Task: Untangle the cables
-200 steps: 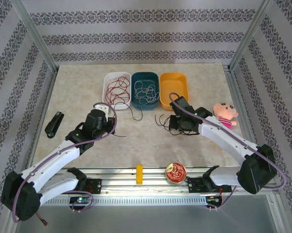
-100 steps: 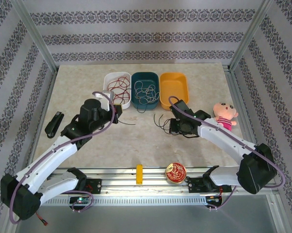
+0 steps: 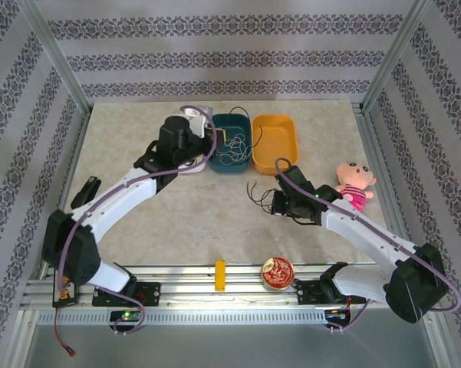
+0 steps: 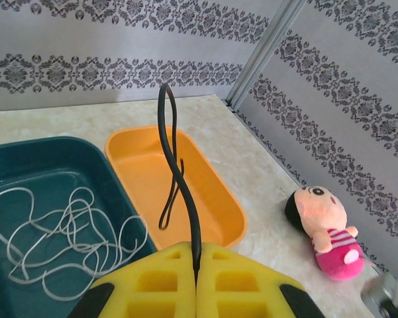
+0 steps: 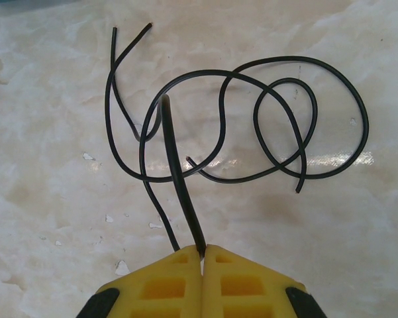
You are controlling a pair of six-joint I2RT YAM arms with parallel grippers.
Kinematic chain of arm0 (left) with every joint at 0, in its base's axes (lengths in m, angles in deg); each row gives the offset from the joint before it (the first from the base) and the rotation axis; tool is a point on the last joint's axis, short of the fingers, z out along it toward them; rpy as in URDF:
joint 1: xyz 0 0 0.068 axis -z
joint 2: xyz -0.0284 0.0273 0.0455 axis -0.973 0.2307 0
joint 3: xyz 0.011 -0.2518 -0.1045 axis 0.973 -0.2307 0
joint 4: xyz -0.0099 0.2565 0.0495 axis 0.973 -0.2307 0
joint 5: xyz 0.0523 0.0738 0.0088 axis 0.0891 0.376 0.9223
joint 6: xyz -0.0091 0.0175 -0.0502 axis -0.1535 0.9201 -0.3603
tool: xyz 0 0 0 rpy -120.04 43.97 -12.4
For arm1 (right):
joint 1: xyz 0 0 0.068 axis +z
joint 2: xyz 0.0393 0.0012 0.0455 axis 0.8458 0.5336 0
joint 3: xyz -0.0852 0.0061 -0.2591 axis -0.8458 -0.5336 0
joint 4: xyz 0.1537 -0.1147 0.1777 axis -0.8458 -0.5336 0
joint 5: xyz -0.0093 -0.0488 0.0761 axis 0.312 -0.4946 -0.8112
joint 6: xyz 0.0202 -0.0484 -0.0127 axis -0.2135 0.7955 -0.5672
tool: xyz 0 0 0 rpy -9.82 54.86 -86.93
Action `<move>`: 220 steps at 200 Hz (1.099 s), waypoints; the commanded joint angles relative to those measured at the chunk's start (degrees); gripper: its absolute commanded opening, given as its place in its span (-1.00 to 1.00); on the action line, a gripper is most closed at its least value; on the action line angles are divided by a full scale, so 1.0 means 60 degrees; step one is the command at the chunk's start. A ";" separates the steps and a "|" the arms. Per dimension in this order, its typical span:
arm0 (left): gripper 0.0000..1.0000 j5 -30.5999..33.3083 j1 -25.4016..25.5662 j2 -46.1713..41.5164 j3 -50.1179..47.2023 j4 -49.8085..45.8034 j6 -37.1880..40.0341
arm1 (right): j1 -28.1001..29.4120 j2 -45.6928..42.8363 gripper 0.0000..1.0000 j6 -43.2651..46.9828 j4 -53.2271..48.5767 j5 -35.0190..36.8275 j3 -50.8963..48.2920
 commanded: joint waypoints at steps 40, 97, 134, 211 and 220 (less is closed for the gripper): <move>-1.00 0.0621 0.0363 0.2607 0.2278 0.0600 0.0192 | -0.0082 -0.0133 -1.00 -0.0212 0.0379 0.0176 -0.0208; -1.00 0.1165 0.0707 0.5075 0.4604 -0.0017 0.0560 | -0.0071 -0.0248 -1.00 -0.0314 0.0488 0.0097 -0.0175; -1.00 0.1468 0.0929 0.6334 0.6053 -0.0918 0.1066 | -0.0070 -0.0177 -1.00 -0.0380 0.0635 0.0006 -0.0174; -1.00 0.1947 0.1415 0.8158 0.8095 -0.2344 0.2319 | -0.0068 -0.0070 -1.00 -0.0373 0.0632 -0.0068 -0.0134; -1.00 0.2041 0.1484 0.8327 0.8320 -0.2579 0.2437 | -0.0068 -0.0100 -1.00 -0.0386 0.0616 -0.0067 -0.0136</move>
